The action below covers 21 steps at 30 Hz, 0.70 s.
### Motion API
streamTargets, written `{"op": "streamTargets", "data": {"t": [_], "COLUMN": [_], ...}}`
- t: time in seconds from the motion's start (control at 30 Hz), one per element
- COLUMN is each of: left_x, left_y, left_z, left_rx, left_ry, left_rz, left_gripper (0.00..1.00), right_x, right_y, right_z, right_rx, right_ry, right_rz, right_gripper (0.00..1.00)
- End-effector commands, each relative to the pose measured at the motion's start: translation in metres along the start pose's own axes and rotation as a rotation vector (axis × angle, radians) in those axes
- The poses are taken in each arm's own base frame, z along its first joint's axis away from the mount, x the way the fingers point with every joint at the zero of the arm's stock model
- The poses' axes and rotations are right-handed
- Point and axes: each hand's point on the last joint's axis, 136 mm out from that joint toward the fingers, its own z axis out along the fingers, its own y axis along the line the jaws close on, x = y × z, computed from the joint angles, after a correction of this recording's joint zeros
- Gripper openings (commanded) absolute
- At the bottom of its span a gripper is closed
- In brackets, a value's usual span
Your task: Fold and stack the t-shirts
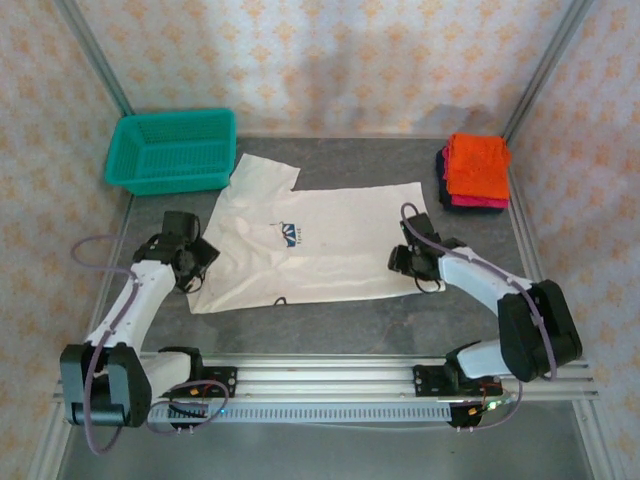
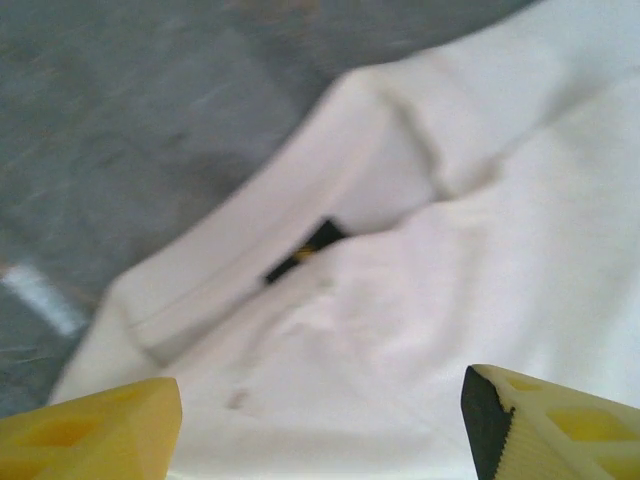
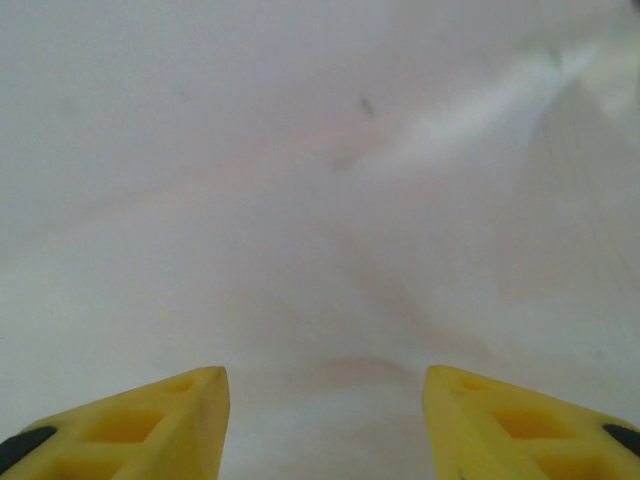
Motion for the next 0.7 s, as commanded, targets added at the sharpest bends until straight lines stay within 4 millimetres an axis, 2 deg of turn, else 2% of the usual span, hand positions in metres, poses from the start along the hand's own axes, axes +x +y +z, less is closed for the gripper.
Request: {"op": "streamTargets", "data": {"t": [0.0,0.13,0.23,0.37,0.57,0.67], "left_x": [-0.003,-0.004,-0.003,0.006,0.027,0.037], "left_y": [-0.032,-0.061,-0.068,-0.064,-0.044,-0.032], "left_z": [0.012,0.042,0.063,0.080,0.088,0.089], "left_rx": [0.007,-0.001,-0.025,-0.045,-0.087,-0.101], "left_ry": [0.007,0.036,0.062,0.099,0.139,0.152], "left_rz": [0.066,0.087,0.094,0.101,0.115,0.115], "left_gripper": [0.75,0.74,0.73,0.73,0.73,0.73], "right_x": [-0.045,-0.074,-0.080,-0.067,-0.030,-0.019], "right_y": [0.025,0.040,0.043,0.033,0.008,-0.002], "right_z": [0.000,0.025,0.044,0.058,0.059,0.058], "right_rx": [-0.031,-0.021,-0.020,-0.004,0.034,0.046], "right_ry": [-0.080,-0.078,-0.058,-0.016,0.038,0.056], "right_rz": [-0.028,-0.027,-0.012,0.003,0.016,0.026], "right_gripper": [0.55,0.55,0.54,0.54,0.53,0.53]}}
